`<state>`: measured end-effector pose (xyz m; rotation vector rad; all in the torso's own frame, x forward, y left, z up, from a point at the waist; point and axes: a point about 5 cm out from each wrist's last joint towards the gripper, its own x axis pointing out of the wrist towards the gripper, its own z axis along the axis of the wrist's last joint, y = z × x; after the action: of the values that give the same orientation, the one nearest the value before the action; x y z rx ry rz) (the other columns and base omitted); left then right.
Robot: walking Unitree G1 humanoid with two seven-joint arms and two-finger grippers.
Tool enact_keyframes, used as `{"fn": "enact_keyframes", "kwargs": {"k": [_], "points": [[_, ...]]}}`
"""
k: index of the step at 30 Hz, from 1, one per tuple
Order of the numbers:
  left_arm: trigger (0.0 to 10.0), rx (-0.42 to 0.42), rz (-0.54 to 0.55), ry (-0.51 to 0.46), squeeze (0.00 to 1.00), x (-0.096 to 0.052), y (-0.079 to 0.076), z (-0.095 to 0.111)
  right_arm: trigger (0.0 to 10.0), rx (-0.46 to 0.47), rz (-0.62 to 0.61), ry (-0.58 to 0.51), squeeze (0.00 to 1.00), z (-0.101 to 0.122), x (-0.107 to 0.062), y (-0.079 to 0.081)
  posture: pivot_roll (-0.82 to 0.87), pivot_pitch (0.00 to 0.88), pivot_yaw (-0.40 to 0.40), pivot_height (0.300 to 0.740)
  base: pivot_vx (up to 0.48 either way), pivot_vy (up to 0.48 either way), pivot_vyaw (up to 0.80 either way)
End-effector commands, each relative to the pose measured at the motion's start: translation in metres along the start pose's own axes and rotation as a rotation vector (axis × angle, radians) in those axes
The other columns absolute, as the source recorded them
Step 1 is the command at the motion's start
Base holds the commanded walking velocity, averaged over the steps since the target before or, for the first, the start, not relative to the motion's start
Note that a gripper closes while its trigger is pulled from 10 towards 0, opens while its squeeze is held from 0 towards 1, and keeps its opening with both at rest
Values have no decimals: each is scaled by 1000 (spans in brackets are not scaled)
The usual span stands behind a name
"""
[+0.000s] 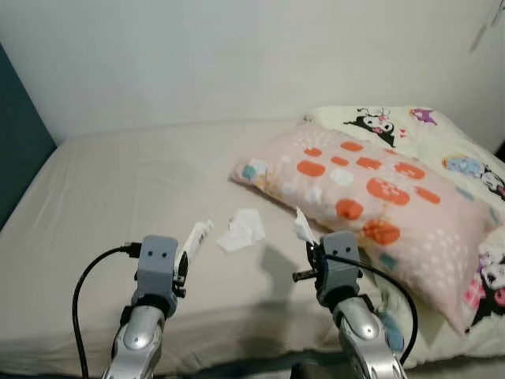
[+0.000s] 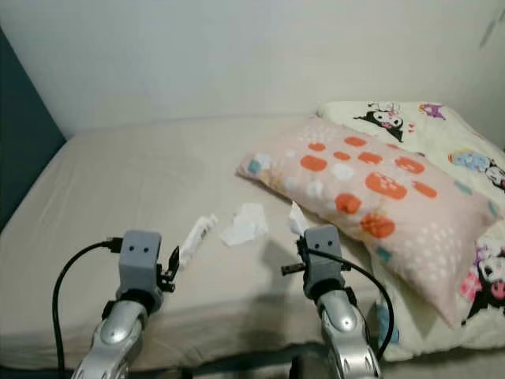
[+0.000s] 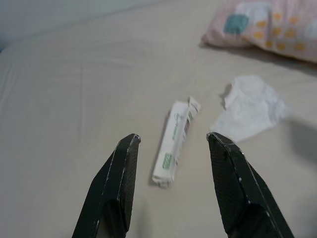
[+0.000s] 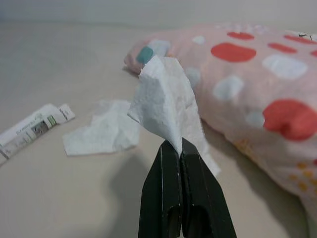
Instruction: Clean up the room
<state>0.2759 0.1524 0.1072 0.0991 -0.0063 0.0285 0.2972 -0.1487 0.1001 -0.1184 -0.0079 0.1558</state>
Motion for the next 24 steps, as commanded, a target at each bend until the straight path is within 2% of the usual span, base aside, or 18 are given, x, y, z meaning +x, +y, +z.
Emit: {"fn": "enact_keyframes", "kwargs": {"k": [1,8,16,24], "points": [[10000,0,6,16,0,-3,0,-5,10000,10,9,24,0,-4,-3,3,9,111,-40,672,0,0,0],[10000,-3,16,18,0,-4,3,-6,10000,31,39,48,0,-6,-4,7,11,113,-42,672,0,0,0],[10000,-5,20,21,0,-5,3,-6,10000,-23,17,41,0,-6,-4,5,11,118,-43,672,0,0,0],[10000,-13,23,14,0,-4,3,-5,10000,13,27,20,0,-2,-5,6,16,122,-44,686,0,0,0]]}}
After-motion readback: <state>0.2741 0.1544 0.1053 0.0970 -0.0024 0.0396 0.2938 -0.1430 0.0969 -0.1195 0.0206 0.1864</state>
